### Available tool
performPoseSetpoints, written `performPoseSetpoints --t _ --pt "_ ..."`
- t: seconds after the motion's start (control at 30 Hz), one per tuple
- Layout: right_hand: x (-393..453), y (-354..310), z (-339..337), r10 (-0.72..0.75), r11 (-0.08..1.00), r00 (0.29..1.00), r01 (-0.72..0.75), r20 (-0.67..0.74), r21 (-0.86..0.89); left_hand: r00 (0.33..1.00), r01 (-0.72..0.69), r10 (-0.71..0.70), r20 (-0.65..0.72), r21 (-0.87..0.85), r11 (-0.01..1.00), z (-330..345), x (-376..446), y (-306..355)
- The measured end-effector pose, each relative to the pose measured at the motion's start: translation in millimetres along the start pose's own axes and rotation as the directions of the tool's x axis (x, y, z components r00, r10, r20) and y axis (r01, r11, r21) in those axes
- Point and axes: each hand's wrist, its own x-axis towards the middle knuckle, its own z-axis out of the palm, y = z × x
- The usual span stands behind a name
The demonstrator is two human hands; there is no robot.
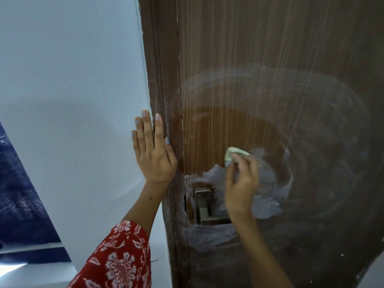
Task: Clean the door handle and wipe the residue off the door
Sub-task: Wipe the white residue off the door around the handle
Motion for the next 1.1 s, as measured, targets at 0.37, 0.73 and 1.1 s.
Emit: performPoseSetpoints --t 0.37,0.73,1.1 --pt "-15.7 -7.3 5.6 -0.134 0.990 0.970 0.138 0.203 -0.010 1.000 -0.015 0.015 -0.015 -0.008 1.000 2.3 -0.6 -2.8" --pt "-33.5 -4.4 11.6 -0.326 0.931 0.874 0.364 0.361 -0.042 1.000 0.011 -0.012 -0.007 -0.073 0.997 0.7 -0.6 -4.2" --pt "-49.5 -8.7 28.3 -0.272 0.955 0.910 0.294 0.313 -0.025 1.000 0.013 -0.014 -0.017 -0.080 0.997 0.3 -1.3 -4.4"
